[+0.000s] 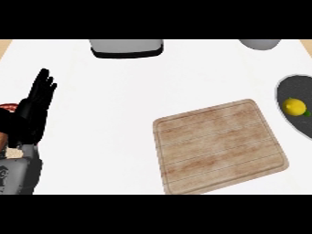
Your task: Pick the lemon from the cutting board and place it in the pan
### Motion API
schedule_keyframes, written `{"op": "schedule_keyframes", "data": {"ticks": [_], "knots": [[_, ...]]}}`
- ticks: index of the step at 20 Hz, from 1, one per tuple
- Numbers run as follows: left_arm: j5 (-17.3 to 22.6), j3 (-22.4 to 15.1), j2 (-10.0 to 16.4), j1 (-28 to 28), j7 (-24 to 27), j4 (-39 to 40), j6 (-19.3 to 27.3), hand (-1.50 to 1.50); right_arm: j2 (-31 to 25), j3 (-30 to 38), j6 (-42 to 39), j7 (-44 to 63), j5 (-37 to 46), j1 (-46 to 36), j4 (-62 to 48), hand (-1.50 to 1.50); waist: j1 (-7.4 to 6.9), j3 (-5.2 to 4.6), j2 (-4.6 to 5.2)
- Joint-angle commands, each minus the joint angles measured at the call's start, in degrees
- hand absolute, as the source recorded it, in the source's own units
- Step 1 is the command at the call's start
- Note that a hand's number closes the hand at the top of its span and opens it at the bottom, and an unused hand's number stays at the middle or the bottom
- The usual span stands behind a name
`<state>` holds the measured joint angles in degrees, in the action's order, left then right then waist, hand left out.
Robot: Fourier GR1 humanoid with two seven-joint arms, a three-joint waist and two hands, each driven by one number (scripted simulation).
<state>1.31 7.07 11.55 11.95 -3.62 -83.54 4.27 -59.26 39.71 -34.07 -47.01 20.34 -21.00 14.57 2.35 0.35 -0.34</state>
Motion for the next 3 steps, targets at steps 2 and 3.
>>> {"op": "schedule_keyframes", "data": {"ticks": [2,3], "knots": [[0.4,0.2,-0.1,1.0,-0.3,0.3,-0.1,0.00,-1.0,-1.1,-15.9,-12.7,-1.5,5.3,1.6,-1.50,0.02,-0.01,0.06],[-1.1,-1.1,-0.5,-0.3,-0.7,-1.2,0.8,0.00,-0.3,-1.2,-14.7,-12.8,-2.0,5.0,2.4,-1.50,-0.70,0.09,-0.06]]}}
